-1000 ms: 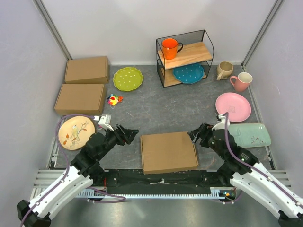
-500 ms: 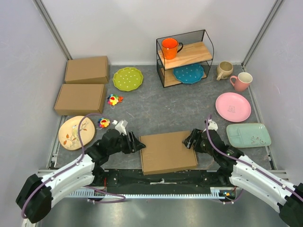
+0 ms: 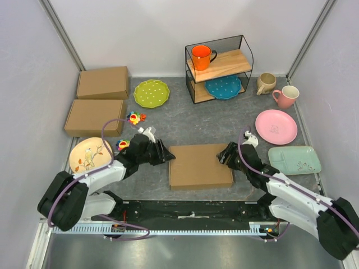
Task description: Fold the paper box
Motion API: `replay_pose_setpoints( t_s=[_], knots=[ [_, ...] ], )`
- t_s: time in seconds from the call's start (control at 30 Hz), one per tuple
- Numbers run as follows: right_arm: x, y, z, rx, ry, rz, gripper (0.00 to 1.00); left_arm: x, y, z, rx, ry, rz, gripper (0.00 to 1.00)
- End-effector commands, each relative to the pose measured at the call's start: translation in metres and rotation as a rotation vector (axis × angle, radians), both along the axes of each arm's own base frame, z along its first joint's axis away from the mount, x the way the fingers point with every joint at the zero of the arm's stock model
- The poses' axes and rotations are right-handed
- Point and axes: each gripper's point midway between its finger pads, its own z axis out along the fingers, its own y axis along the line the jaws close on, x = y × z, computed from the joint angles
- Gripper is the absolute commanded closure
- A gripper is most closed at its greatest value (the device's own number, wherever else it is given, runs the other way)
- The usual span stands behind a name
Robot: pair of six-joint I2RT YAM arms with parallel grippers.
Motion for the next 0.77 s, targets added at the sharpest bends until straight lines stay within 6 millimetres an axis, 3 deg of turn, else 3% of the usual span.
replay_pose_setpoints(
  t_s=[0.0, 0.2, 0.23, 0.3, 0.33, 0.4, 0.43, 0.53, 0.57, 0.63, 0.73],
  knots=[
    [0.028, 0.007, 0.009, 0.04, -0.017, 0.023, 0.32, 0.05, -0.003, 0.036, 0.001, -0.125, -0.008, 0.51],
    [0.062, -0.002, 0.006, -0.007, -0.018, -0.008, 0.3, 0.093, 0.014, 0.045, 0.024, -0.148, 0.072, 0.46],
    [0.069, -0.002, 0.014, -0.012, -0.028, -0.013, 0.28, 0.092, 0.017, 0.041, 0.043, -0.118, 0.077, 0.42],
    [0.071, -0.017, 0.021, -0.073, -0.031, -0.054, 0.21, 0.1, 0.022, 0.055, 0.081, -0.142, 0.101, 0.35],
    [0.076, -0.02, 0.046, -0.067, -0.093, -0.07, 0.19, 0.103, 0.025, 0.073, 0.083, -0.175, 0.115, 0.33],
    [0.073, -0.038, 0.059, -0.143, -0.112, -0.11, 0.15, 0.098, 0.046, 0.067, 0.169, -0.116, 0.207, 0.25],
    [0.075, -0.041, 0.087, -0.137, -0.174, -0.125, 0.14, 0.1, 0.05, 0.077, 0.175, -0.126, 0.239, 0.24],
    [0.072, -0.052, 0.117, -0.179, -0.224, -0.138, 0.1, 0.09, 0.069, 0.085, 0.211, -0.072, 0.341, 0.23],
    [0.07, -0.054, 0.119, -0.186, -0.223, -0.137, 0.04, 0.086, 0.076, 0.09, 0.22, -0.08, 0.368, 0.25],
    [0.066, -0.056, 0.122, -0.199, -0.211, -0.135, 0.02, 0.081, 0.081, 0.089, 0.2, -0.058, 0.423, 0.3],
    [0.062, -0.059, 0.121, -0.204, -0.202, -0.14, 0.02, 0.075, 0.085, 0.106, 0.175, -0.107, 0.429, 0.25]
  ],
)
